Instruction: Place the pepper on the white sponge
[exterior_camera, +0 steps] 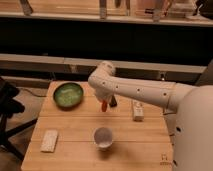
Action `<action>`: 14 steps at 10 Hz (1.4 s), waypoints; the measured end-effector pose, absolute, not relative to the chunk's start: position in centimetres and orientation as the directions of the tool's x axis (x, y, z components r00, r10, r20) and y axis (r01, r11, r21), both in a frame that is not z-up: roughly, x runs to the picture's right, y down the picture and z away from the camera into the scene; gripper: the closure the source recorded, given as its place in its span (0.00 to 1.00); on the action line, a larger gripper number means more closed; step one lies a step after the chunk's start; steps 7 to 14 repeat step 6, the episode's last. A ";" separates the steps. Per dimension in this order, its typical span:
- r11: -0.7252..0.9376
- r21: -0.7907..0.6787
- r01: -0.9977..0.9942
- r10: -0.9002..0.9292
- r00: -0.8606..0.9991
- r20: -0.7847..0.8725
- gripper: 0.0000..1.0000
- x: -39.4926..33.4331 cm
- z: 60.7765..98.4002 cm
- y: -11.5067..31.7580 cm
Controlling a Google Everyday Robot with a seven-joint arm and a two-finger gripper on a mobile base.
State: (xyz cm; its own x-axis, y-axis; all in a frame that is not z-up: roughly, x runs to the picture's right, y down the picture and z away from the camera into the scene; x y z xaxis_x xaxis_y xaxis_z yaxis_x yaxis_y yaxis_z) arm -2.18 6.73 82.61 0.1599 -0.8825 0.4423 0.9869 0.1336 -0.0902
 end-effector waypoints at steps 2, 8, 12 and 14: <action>0.103 -0.079 0.992 -0.886 0.128 0.446 1.00 -3.7 82.7 6.9; 0.043 -0.037 0.998 -0.890 0.055 0.452 1.00 -6.5 83.2 8.1; 0.043 -0.037 0.998 -0.890 0.055 0.452 1.00 -6.5 83.2 8.1; 0.043 -0.037 0.998 -0.890 0.055 0.452 1.00 -6.5 83.2 8.1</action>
